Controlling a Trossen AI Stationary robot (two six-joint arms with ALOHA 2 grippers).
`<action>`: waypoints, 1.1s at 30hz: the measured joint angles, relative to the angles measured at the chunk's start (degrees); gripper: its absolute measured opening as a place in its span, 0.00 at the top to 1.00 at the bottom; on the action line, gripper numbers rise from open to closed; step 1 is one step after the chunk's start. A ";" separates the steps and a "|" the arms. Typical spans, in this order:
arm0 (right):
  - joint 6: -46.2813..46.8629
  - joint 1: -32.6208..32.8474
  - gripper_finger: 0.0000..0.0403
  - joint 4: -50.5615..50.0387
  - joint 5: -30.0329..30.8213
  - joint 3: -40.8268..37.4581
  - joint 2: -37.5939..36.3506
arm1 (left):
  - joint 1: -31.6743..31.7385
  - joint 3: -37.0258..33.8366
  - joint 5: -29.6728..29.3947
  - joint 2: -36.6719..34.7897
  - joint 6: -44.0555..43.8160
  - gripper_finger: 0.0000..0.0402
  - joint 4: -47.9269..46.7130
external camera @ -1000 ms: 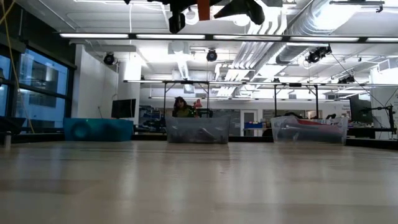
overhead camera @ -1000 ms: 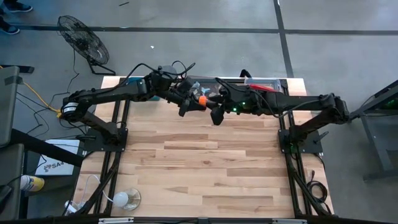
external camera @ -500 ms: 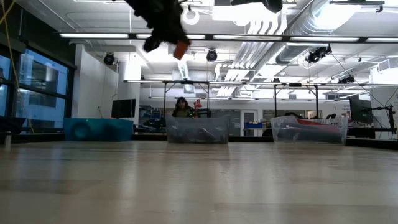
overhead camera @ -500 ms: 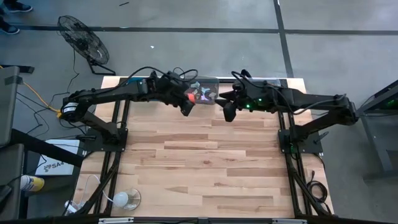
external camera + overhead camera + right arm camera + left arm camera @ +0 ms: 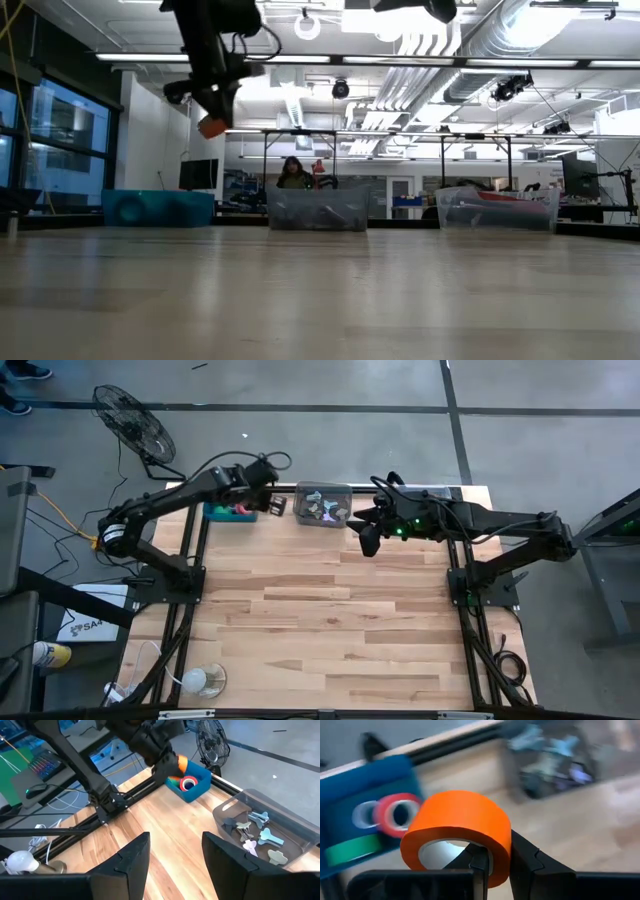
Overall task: Pick and place Stapler, Stapler remover, tape
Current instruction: Put the orange tape into the blue bin
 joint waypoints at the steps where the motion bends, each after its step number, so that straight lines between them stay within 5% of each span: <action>1: 0.00 0.00 0.57 -0.23 0.00 0.00 0.00 | 1.21 0.00 -0.48 0.00 -0.06 0.91 -0.75; 9: -0.13 0.00 0.57 -1.39 0.00 0.00 0.00 | 10.90 -1.39 -0.46 0.00 0.15 0.91 -1.29; 16: -0.17 0.00 0.57 -1.63 0.03 0.00 0.00 | 19.29 -9.16 10.71 0.07 -0.28 0.91 5.26; 33: -0.16 0.00 0.57 -2.94 0.51 0.02 0.00 | 31.83 -13.40 12.60 0.15 -2.84 0.87 8.01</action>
